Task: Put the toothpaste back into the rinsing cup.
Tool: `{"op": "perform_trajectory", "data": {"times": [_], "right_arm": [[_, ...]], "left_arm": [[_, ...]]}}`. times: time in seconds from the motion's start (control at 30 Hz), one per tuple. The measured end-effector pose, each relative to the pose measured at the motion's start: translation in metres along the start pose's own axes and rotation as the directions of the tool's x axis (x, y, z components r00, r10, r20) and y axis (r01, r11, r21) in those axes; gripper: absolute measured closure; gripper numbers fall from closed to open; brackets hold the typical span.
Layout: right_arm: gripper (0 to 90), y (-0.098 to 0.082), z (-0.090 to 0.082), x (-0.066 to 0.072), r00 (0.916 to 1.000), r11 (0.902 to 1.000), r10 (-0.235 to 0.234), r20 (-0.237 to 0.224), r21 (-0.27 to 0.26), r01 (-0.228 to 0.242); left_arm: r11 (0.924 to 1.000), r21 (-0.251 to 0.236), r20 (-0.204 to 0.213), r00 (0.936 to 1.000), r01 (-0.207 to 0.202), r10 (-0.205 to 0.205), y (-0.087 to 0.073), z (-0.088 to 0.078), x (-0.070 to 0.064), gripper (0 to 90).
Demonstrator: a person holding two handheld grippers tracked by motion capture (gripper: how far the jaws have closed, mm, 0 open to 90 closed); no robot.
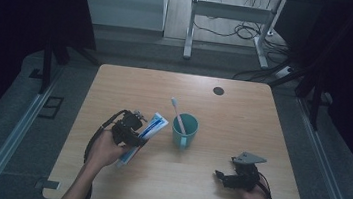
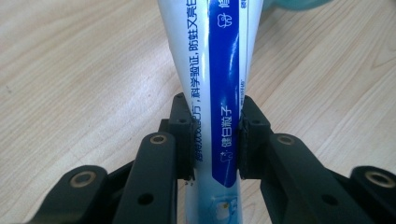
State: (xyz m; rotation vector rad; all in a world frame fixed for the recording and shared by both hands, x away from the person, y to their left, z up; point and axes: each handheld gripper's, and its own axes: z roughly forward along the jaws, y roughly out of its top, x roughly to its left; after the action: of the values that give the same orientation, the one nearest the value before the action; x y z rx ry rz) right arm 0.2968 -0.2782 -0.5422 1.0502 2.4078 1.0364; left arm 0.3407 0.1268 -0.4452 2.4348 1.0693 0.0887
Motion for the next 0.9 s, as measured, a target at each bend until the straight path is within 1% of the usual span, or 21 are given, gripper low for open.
{"op": "perform_trajectory", "data": {"times": [0.03,0.1,0.17,0.23,0.33,0.4,0.47,0.57,0.7,0.83,0.9], "right_arm": [[13.9,0.0,0.0,0.0,1.0,1.0,0.0,0.0,0.0,0.0],[13.9,0.0,0.0,0.0,1.0,1.0,-0.001,0.0,0.0,0.001],[13.9,0.0,0.0,0.0,1.0,1.0,0.0,0.0,0.0,0.0],[13.9,0.0,0.0,0.0,1.0,1.0,0.0,0.0,0.0,0.0],[13.9,0.0,0.0,0.0,1.0,1.0,0.0,0.0,0.0,0.0],[13.9,0.0,0.0,0.0,1.0,1.0,0.0,0.0,0.0,0.0],[13.9,0.0,0.0,0.0,1.0,1.0,0.0,0.0,0.0,0.0],[13.9,0.0,0.0,0.0,1.0,1.0,0.0,0.0,0.0,0.0],[13.9,0.0,0.0,0.0,1.0,1.0,0.0,0.0,0.0,0.0],[13.9,0.0,0.0,0.0,1.0,1.0,0.0,-0.001,0.001,0.0],[13.9,0.0,0.0,0.0,1.0,1.0,0.0,-0.001,0.001,0.0]], "left_arm": [[1.0,-0.009,-0.002,1.0,0.002,-0.002,0.0,-0.002,-0.001,72.3],[0.9993,-0.035,-0.007,0.9999,-0.012,0.012,0.0,-0.006,-0.002,72.4],[0.9984,-0.055,-0.007,0.9999,-0.013,0.013,-0.001,-0.009,-0.003,72.4],[0.9961,-0.081,-0.006,0.9995,-0.033,0.033,-0.001,-0.012,-0.003,72.4],[0.9927,-0.114,-0.009,0.9992,-0.04,0.04,-0.001,-0.015,-0.005,72.4],[0.9893,-0.134,-0.015,0.9983,-0.057,0.055,-0.001,-0.017,-0.006,72.4],[0.9858,-0.162,-0.016,0.999,-0.044,0.042,-0.002,-0.018,-0.007,72.4],[0.9799,-0.192,-0.021,0.9984,-0.055,0.052,-0.002,-0.021,-0.006,72.4],[0.9704,-0.238,-0.02,0.999,-0.042,0.039,-0.001,-0.024,-0.007,72.5],[0.957,-0.286,-0.028,0.9988,-0.047,0.041,0.001,-0.028,-0.008,72.5],[0.9524,-0.301,-0.033,0.9985,-0.051,0.043,0.003,-0.03,-0.009,72.5]]}}
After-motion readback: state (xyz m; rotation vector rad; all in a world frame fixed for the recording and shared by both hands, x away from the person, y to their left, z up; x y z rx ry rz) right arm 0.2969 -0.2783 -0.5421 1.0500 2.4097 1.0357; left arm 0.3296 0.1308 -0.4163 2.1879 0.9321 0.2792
